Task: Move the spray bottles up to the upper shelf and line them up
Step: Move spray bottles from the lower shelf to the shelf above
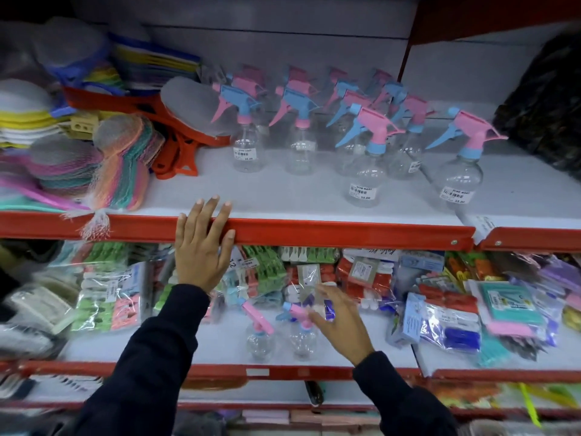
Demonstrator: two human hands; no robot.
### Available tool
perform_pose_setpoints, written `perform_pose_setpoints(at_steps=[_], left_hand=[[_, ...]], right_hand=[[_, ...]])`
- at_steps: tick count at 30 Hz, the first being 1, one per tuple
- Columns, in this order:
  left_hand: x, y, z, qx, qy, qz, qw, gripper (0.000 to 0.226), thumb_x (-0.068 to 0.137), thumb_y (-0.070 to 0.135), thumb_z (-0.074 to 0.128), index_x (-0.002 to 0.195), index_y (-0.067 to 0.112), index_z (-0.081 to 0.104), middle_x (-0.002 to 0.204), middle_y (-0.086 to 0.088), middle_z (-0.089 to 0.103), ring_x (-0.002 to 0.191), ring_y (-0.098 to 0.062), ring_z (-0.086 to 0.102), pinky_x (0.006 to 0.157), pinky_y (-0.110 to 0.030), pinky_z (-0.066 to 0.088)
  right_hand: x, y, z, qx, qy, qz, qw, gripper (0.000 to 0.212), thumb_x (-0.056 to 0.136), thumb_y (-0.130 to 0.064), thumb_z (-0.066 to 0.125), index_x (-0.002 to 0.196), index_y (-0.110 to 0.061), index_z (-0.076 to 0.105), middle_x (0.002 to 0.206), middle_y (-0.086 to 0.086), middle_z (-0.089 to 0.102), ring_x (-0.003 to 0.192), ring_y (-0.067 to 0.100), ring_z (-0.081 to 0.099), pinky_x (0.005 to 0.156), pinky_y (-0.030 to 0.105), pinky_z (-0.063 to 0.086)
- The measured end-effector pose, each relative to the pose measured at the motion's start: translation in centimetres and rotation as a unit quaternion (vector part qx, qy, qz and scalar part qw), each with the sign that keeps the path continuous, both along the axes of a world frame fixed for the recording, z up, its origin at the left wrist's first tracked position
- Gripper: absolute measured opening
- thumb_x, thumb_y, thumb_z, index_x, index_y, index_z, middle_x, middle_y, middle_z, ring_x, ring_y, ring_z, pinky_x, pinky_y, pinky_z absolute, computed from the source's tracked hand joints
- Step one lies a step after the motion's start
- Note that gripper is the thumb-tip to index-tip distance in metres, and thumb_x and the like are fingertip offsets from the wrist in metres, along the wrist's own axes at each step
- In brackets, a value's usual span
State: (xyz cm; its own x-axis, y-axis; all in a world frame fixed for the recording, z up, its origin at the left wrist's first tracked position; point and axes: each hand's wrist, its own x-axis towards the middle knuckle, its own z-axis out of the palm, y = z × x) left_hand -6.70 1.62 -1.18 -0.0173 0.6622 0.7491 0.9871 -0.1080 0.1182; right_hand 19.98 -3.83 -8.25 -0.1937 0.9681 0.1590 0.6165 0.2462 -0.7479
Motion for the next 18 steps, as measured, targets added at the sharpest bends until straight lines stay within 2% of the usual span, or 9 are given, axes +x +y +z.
perform_pose_setpoints(at_steps=[3,5,9,11,15,18], left_hand=[[0.1,0.2,-0.1,0.004,-0.001,0.0,1.0,0.045,0.097,0.038,0.028,0.14,0.025,0.034,0.143,-0.005,0.044,0.138,-0.021,0.025,0.117,-0.033,0.002],[0.0,0.3,-0.2,0.008,0.001,0.001,1.0,0.045,0.097,0.037,0.029,0.14,0.025,0.034,0.143,-0.005,0.044,0.138,-0.02,0.025,0.117,-0.033,0.001],[-0.1,0.4,-0.4,0.018,0.004,-0.001,1.0,0.045,0.096,0.036,0.031,0.14,0.025,0.035,0.142,-0.004,0.044,0.138,-0.02,0.025,0.117,-0.033,0.0],[-0.1,0.5,-0.4,0.02,0.005,-0.002,1.0,0.045,0.096,0.036,0.03,0.14,0.025,0.034,0.142,-0.004,0.044,0.137,-0.02,0.025,0.117,-0.033,0.0],[-0.1,0.6,-0.5,0.024,0.01,-0.001,1.0,0.045,0.097,0.037,0.029,0.139,0.024,0.035,0.141,-0.004,0.044,0.137,-0.02,0.025,0.117,-0.033,0.001],[-0.1,0.7,-0.5,0.024,0.007,-0.005,1.0,0.045,0.097,0.037,0.029,0.139,0.024,0.035,0.141,-0.004,0.044,0.137,-0.02,0.025,0.117,-0.033,0.002]], right_hand=[[-0.5,0.8,-3.0,-0.082,-0.056,0.031,0.995,0.055,0.077,-0.028,0.07,0.127,-0.022,0.047,0.126,-0.002,0.053,0.113,0.016,0.051,0.09,0.029,0.044],[-0.8,1.3,-4.5,-0.121,-0.06,0.033,0.99,0.059,0.075,-0.022,0.073,0.127,-0.019,0.046,0.126,0.002,0.054,0.112,0.02,0.053,0.088,0.028,0.045],[-1.1,1.7,-5.7,-0.143,0.008,0.032,0.989,0.048,0.075,-0.013,0.074,0.12,-0.017,0.055,0.108,0.001,0.061,0.097,0.018,0.057,0.071,0.01,0.044],[-0.9,1.5,-5.4,-0.142,0.043,0.017,0.989,0.045,0.075,-0.01,0.075,0.116,-0.014,0.058,0.101,0.001,0.062,0.093,0.018,0.058,0.069,0.007,0.044],[0.5,0.5,-2.9,-0.101,0.103,-0.02,0.989,0.044,0.071,-0.014,0.079,0.11,-0.016,0.059,0.096,-0.002,0.065,0.083,0.011,0.06,0.065,0.01,0.046],[1.5,-0.6,0.9,-0.05,0.124,-0.035,0.99,0.033,0.068,-0.026,0.081,0.094,-0.028,0.061,0.089,-0.001,0.068,0.073,0.014,0.058,0.068,0.025,0.049]])
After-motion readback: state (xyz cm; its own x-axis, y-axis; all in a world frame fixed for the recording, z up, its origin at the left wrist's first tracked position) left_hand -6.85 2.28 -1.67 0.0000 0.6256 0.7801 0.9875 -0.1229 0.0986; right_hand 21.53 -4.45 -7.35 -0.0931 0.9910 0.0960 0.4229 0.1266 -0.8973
